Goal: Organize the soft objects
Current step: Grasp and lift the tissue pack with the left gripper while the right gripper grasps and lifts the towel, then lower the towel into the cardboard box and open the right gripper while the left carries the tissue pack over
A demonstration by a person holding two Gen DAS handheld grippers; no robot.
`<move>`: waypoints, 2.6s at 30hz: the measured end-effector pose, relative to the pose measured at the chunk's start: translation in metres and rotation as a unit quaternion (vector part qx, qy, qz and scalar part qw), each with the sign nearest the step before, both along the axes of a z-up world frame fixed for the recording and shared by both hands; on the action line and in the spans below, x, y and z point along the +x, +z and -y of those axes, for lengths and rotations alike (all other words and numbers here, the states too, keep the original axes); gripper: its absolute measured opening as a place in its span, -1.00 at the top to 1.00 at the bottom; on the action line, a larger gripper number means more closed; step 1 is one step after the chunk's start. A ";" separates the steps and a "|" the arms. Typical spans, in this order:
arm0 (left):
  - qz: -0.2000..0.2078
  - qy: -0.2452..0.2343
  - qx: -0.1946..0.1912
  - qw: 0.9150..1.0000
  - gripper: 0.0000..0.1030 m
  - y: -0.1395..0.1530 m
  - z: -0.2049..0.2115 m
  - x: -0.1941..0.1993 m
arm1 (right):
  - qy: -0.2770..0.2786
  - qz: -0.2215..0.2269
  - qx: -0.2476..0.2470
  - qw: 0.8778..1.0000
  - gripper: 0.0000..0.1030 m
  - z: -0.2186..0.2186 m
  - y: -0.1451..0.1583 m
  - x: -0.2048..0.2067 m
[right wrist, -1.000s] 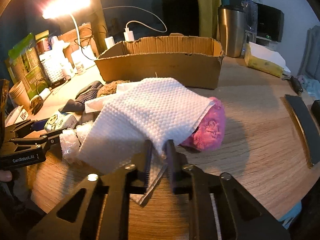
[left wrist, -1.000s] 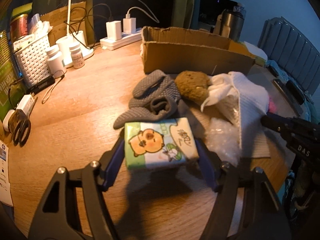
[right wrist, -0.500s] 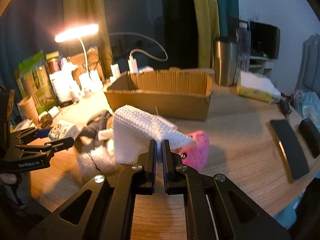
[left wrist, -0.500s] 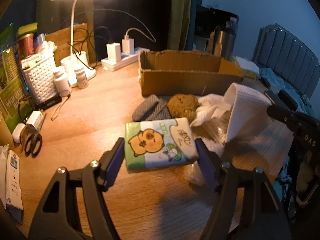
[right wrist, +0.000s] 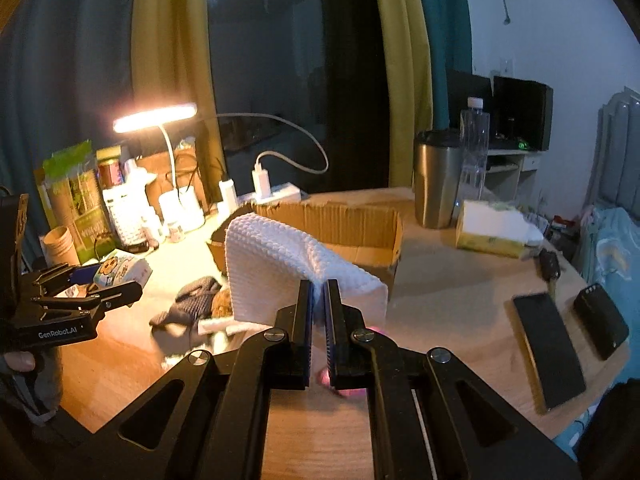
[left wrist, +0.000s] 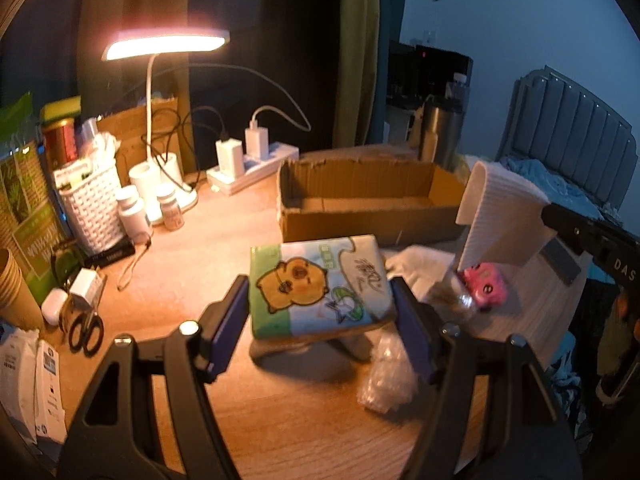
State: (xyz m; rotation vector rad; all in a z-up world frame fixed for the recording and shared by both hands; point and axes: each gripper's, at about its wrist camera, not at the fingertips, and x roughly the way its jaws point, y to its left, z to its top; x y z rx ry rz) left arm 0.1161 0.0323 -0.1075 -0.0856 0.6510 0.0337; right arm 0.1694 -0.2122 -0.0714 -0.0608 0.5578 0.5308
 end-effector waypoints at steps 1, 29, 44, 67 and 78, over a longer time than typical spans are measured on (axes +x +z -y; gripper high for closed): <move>0.004 0.000 0.000 1.000 -0.36 0.003 0.001 0.002 | 0.001 0.002 0.002 1.000 0.88 0.000 0.002 0.003; 0.049 0.009 0.029 0.998 -0.36 0.044 0.033 0.085 | 0.046 0.022 0.020 0.998 0.87 0.003 0.011 0.094; 0.015 0.007 0.025 1.000 -0.36 0.023 0.054 0.130 | 0.074 -0.015 0.020 0.997 0.87 -0.007 -0.017 0.134; -0.050 -0.028 0.009 0.998 -0.36 -0.025 0.083 0.188 | 0.067 -0.097 0.023 0.993 0.55 -0.007 -0.068 0.180; -0.072 -0.041 0.016 0.996 -0.36 -0.036 0.102 0.199 | 0.044 -0.049 0.046 0.997 0.19 0.007 -0.065 0.181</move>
